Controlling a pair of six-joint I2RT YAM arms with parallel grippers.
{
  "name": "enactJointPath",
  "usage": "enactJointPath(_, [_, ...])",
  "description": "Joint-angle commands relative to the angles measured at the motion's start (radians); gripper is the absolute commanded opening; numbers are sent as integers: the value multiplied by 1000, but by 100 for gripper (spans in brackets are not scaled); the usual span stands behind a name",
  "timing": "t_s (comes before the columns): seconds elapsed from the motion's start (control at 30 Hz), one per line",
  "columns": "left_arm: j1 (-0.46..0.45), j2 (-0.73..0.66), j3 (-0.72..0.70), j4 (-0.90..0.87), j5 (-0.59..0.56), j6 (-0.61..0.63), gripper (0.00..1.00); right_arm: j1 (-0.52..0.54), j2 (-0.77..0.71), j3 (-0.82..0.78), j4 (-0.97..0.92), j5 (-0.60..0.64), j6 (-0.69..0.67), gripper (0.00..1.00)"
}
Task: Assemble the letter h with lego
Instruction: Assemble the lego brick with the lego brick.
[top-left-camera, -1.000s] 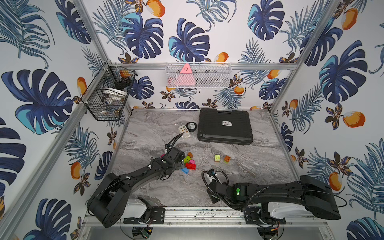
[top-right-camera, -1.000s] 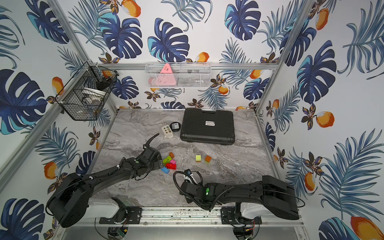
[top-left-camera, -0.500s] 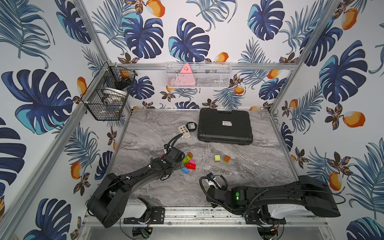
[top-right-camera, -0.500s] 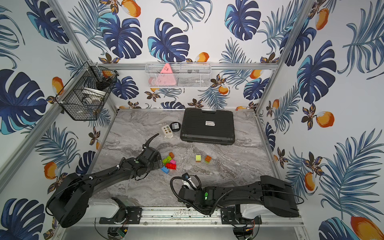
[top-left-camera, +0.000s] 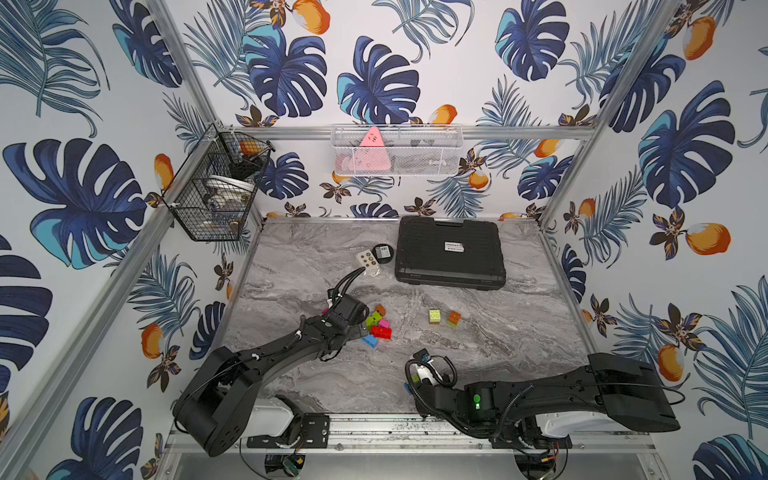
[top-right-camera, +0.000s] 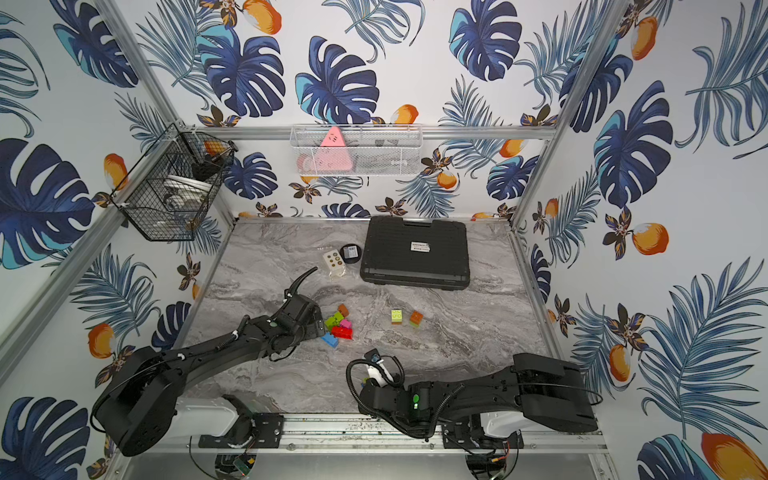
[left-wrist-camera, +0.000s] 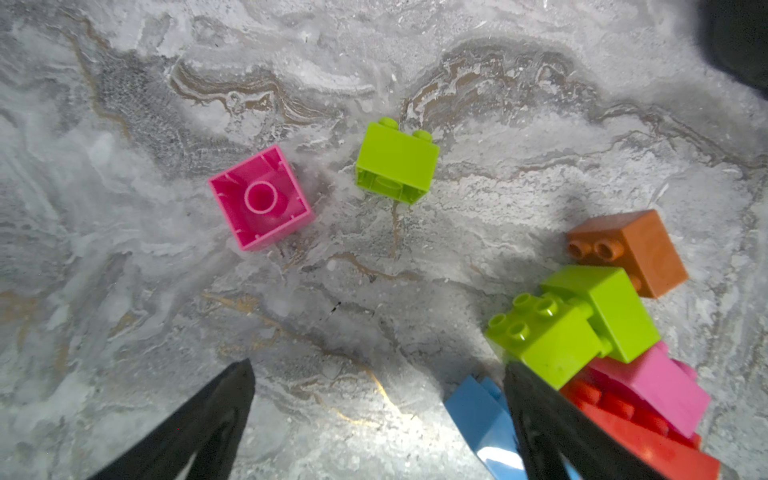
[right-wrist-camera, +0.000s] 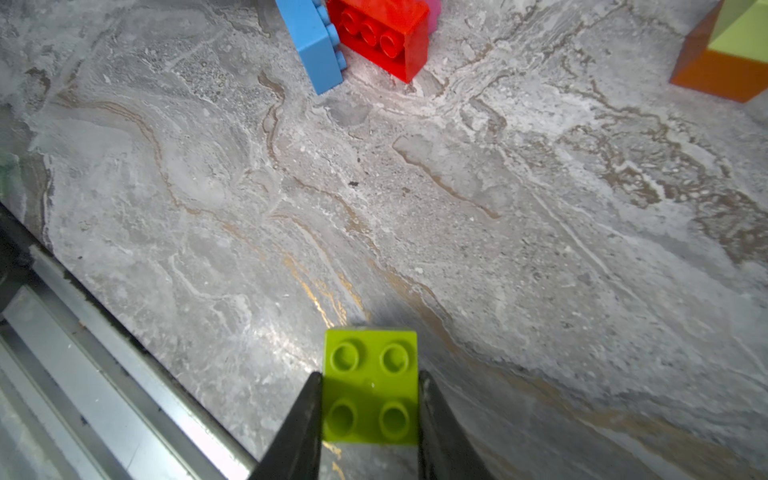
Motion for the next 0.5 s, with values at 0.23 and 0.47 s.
enactJointPath(0.23, [1, -2, -2, 8, -15, -20, 99, 15, 4, 83, -221, -114, -31, 31])
enactJointPath(0.47, [1, 1, -2, 10, -11, -21, 99, 15, -4, 90, -237, -124, -39, 31])
